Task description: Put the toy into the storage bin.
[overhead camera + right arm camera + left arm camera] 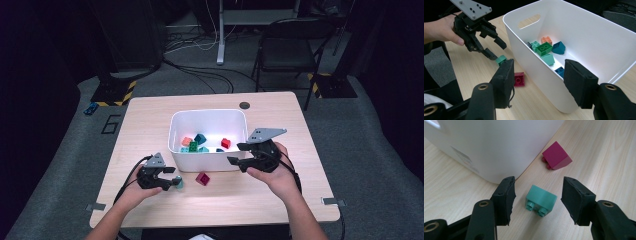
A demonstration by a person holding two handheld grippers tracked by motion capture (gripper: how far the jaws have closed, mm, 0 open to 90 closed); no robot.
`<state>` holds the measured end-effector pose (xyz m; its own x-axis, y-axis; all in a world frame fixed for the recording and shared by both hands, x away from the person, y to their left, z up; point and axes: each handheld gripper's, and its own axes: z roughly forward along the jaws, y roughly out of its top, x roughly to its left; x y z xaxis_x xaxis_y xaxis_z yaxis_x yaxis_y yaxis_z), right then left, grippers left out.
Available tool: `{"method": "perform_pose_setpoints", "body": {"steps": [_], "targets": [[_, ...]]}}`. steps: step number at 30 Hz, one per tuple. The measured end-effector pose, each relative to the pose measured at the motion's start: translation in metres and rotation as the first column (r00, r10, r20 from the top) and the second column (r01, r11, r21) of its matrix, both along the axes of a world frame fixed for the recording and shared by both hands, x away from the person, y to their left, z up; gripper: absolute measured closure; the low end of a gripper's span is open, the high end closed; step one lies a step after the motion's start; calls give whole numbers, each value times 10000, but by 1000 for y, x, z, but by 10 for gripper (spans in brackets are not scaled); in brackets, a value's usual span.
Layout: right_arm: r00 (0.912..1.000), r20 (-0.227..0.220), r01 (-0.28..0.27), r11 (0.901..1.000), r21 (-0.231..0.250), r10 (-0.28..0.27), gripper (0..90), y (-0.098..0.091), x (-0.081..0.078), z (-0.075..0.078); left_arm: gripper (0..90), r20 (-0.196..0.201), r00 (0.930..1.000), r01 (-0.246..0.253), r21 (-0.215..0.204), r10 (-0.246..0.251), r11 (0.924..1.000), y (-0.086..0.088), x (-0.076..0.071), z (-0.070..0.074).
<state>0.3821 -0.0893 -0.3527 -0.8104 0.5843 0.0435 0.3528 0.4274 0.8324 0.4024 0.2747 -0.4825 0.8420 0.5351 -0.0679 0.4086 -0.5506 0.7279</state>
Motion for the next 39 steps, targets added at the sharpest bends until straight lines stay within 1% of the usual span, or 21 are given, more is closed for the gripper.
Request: {"method": "perform_pose_setpoints", "body": {"steps": [4,5,6,7,10,13,14,17,20,21,22,25,27,28,30,31,33,34,35,38,39], "targets": [[10000,0,-5,10000,-7,5,418,0,0,0,441,-93,10000,-2,44,3,10000,-2,1,-4],[10000,6,-5,10000,3,5,417,0,0,0,442,-171,9999,29,93,-27,10000,-3,2,-6],[10000,13,-12,10000,-2,12,417,0,0,0,442,-92,9999,59,94,-58,9999,-3,3,-7],[10000,11,-17,10000,-7,17,417,0,0,0,442,-105,9999,-37,53,38,10000,-4,2,-8],[10000,33,-48,10000,-21,48,418,0,1,0,443,-185,9998,96,61,-95,9999,-4,3,-11],[10000,35,-48,10000,-26,48,418,0,1,0,450,-181,9998,49,49,-48,10000,-5,3,-13],[10000,38,-52,10000,-32,52,417,0,1,0,452,-275,9996,98,152,-94,9998,-5,3,-14],[10000,42,-58,10000,-54,58,417,0,1,-1,467,-200,9997,164,173,-160,9997,-8,4,-15],[10000,22,-51,10000,-66,51,417,1,1,-1,487,-284,9993,265,286,-257,9992,-10,3,-18],[10000,23,-51,10000,-68,51,417,1,1,-1,495,-252,9993,273,434,-262,9987,-10,4,-18],[10000,23,-50,10000,-69,50,418,1,1,-1,501,-317,9991,306,412,-293,9987,-10,4,-19],[10000,16,-47,10000,-69,47,417,0,1,-1,535,-348,9989,335,544,-317,9980,-10,3,-19],[10000,18,-48,10000,-63,48,417,0,1,-1,540,-355,9990,292,493,-275,9984,-9,3,-20],[10000,-31,-3,10000,-45,3,417,0,1,-1,541,-341,9993,149,291,-139,9995,-8,3,-21],[10000,-39,-6,10000,-43,6,417,0,1,-1,544,-384,9993,15,191,-7,9998,-7,3,-21],[10000,-38,-7,10000,-45,7,417,0,1,-1,546,-406,9992,17,286,-6,9996,-6,3,-20],[10000,-17,-25,10000,-48,25,417,0,1,-1,547,-409,9992,2,311,10,9995,-6,3,-20],[10000,-17,-23,10000,-44,23,417,1,1,-2,547,-475,9989,-22,389,41,9992,-5,3,-19],[10000,6,-40,10000,-53,40,418,1,1,-2,548,-442,9990,-4,428,23,9991,-5,3,-19],[10000,9,-41,10000,-48,41,417,1,1,-1,549,-461,9988,-160,250,172,9996,-5,2,-18],[10000,-12,-24,10000,-39,24,418,1,1,-2,549,-496,9987,-91,262,104,9996,-5,2,-16]]}}
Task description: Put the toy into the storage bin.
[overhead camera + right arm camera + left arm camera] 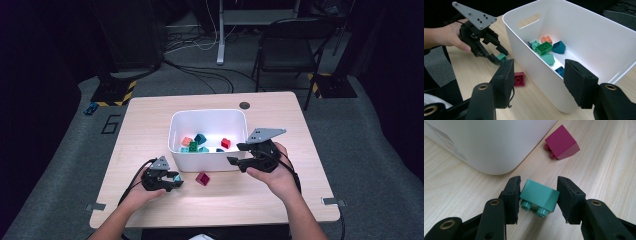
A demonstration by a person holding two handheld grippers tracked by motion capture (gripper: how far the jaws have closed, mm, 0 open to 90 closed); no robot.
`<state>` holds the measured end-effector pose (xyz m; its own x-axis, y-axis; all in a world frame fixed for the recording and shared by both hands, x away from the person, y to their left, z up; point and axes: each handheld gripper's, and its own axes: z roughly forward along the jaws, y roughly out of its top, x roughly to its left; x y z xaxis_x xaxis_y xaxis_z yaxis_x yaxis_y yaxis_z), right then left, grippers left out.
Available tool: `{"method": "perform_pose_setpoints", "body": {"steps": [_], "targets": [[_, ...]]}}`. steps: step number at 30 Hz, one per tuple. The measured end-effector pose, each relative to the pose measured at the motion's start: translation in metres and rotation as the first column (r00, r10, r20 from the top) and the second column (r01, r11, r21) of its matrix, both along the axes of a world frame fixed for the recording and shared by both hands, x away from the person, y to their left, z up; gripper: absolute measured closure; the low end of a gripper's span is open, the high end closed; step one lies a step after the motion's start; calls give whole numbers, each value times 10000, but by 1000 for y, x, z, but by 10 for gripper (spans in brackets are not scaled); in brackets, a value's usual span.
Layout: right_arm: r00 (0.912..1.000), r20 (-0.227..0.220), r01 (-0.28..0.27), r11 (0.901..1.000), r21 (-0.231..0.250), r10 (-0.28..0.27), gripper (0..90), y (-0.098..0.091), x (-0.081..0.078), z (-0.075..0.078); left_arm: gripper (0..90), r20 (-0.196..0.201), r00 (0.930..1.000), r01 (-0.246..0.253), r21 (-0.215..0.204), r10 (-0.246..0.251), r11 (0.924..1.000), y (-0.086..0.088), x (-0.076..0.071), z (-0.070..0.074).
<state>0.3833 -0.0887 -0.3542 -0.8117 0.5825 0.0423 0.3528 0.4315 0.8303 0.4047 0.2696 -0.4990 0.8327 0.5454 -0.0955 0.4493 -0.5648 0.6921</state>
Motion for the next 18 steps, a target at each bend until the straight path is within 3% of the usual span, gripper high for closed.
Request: {"method": "perform_pose_setpoints", "body": {"steps": [5,18], "targets": [[10000,-56,53,10000,24,-53,417,0,0,0,549,142,9999,-21,-74,22,10000,-1,-2,7],[10000,-6,29,10000,20,-29,417,-1,0,1,549,172,9994,301,-251,-297,9992,-5,-11,48]]}}
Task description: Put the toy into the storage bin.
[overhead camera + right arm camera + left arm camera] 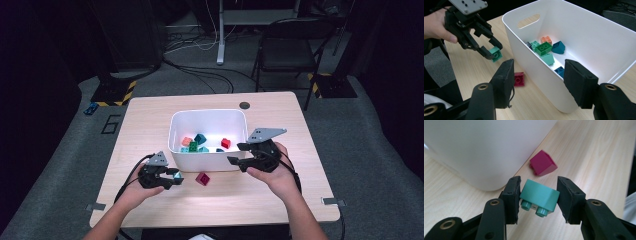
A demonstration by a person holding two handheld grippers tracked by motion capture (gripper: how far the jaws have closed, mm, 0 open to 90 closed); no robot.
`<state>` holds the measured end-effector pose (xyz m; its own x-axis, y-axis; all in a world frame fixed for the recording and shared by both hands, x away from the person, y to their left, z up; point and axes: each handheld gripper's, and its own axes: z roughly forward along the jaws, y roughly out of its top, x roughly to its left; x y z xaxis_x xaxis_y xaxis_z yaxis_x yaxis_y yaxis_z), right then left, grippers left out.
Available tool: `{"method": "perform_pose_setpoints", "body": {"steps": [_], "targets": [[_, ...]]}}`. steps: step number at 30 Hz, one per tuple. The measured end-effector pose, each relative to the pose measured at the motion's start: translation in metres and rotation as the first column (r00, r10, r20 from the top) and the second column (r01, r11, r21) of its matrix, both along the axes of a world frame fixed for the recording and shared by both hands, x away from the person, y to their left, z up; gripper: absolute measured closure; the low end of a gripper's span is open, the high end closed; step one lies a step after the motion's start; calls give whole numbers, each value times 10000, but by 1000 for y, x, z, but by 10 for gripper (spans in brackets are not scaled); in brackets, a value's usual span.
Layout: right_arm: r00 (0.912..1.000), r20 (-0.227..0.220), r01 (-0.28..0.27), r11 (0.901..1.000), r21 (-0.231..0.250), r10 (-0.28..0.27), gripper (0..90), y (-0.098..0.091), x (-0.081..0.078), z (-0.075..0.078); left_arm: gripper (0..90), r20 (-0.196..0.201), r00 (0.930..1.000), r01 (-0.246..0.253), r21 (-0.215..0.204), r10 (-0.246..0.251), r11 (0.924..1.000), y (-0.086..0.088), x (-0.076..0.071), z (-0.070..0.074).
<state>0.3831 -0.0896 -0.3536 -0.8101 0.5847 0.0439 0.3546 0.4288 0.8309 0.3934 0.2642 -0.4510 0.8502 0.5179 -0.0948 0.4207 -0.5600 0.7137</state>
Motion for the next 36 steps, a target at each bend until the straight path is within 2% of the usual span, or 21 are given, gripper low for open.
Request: {"method": "perform_pose_setpoints", "body": {"steps": [2,5,6,7,9,11,12,15,18,20,21,22,26,29,36], "targets": [[10000,19,20,10000,34,-20,417,0,0,1,550,-39,10000,22,-195,-23,9998,0,-1,12],[10000,3,60,10000,62,-60,417,-1,-1,1,550,-32,9999,102,-178,-103,9998,-1,-2,24],[10000,3,60,10000,62,-60,417,-1,-1,1,549,-32,9999,102,-178,-103,9998,-1,-2,24],[10000,38,62,10000,66,-63,418,-2,0,1,550,-34,9999,138,-191,-138,9997,-3,-4,33],[10000,39,61,10000,67,-61,418,-2,0,1,550,-15,9999,147,-186,-147,9997,-3,-4,37],[10000,66,35,10000,74,-36,417,-2,0,1,550,-63,9997,217,-183,-218,9996,-4,-4,50],[10000,66,35,10000,74,-36,417,-2,0,1,550,-63,9997,217,-183,-218,9996,-4,-4,50],[10000,72,56,10000,72,-56,418,-3,0,2,550,-52,9996,259,-335,-261,9991,-6,-2,67],[9999,15,110,9999,108,-110,417,-3,0,2,550,-50,9997,242,-426,-244,9988,-7,-1,75],[10000,47,85,9999,95,-86,417,-3,0,2,550,79,9997,230,-420,-227,9989,-8,3,88],[9999,44,91,9999,99,-91,418,-4,0,2,550,79,9997,230,-420,-227,9989,-8,3,88],[9999,61,85,9999,95,-85,418,-4,0,2,550,201,9996,221,-429,-213,9988,-9,7,95],[9999,29,124,9999,118,-125,417,-5,1,2,550,318,9993,206,-502,-190,9985,-12,15,108],[9999,35,121,9998,129,-122,417,-6,1,2,550,474,9988,136,-571,-109,9983,-15,22,116],[9999,44,141,9998,158,-141,418,-7,1,2,550,517,9985,203,-520,-176,9984,-27,39,129]]}}
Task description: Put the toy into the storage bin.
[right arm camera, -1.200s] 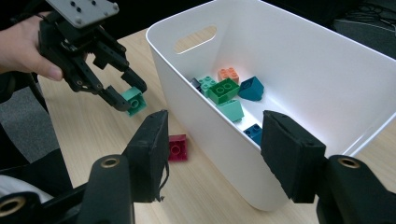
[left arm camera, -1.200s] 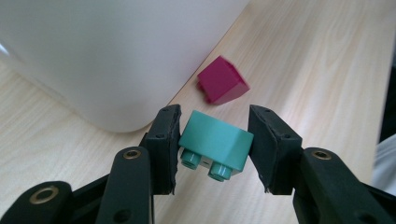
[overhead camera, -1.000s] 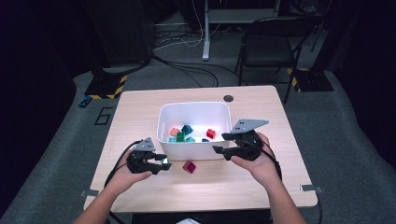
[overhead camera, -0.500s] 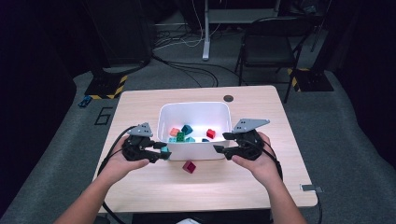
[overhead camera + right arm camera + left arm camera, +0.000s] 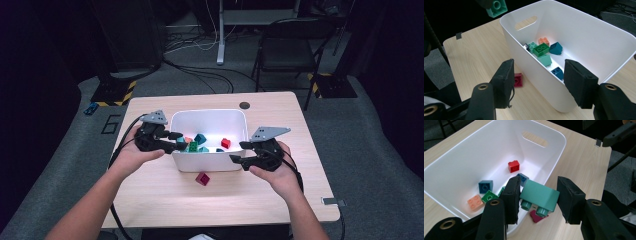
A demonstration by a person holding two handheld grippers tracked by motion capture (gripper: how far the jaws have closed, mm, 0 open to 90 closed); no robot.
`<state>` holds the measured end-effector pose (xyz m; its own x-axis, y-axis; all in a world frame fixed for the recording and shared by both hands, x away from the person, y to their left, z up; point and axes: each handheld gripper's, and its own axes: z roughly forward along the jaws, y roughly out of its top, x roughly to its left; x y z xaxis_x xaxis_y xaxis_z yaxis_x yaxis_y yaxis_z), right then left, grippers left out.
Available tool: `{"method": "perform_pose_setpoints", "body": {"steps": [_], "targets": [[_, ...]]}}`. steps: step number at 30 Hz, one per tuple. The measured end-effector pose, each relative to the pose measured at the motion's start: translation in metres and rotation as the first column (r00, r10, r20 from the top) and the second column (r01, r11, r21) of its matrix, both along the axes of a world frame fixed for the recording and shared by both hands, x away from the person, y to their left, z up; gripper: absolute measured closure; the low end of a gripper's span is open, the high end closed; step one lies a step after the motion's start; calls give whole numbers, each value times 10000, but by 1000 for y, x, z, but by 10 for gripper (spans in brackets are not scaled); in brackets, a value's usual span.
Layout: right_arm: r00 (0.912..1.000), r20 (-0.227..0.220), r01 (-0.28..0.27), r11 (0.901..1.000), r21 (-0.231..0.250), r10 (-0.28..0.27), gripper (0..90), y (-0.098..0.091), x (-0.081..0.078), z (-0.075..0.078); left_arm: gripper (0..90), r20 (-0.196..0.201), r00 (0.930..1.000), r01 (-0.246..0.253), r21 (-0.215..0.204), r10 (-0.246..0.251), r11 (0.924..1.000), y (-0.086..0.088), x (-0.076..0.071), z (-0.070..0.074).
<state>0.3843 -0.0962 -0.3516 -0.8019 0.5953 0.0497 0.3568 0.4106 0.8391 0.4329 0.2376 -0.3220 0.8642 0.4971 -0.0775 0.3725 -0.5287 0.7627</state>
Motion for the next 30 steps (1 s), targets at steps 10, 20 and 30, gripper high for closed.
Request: {"method": "perform_pose_setpoints", "body": {"steps": [10,20,30], "targets": [[10000,-2,27,10000,29,-27,417,-1,0,0,550,39,10000,-63,-23,63,10000,-18,27,5],[10000,34,34,10000,71,-35,417,-3,1,1,550,9,9999,-127,-115,127,9999,-46,57,2],[10000,45,32,9999,101,-33,417,-4,0,1,550,-125,9999,-84,20,84,10000,-73,82,-16]]}}
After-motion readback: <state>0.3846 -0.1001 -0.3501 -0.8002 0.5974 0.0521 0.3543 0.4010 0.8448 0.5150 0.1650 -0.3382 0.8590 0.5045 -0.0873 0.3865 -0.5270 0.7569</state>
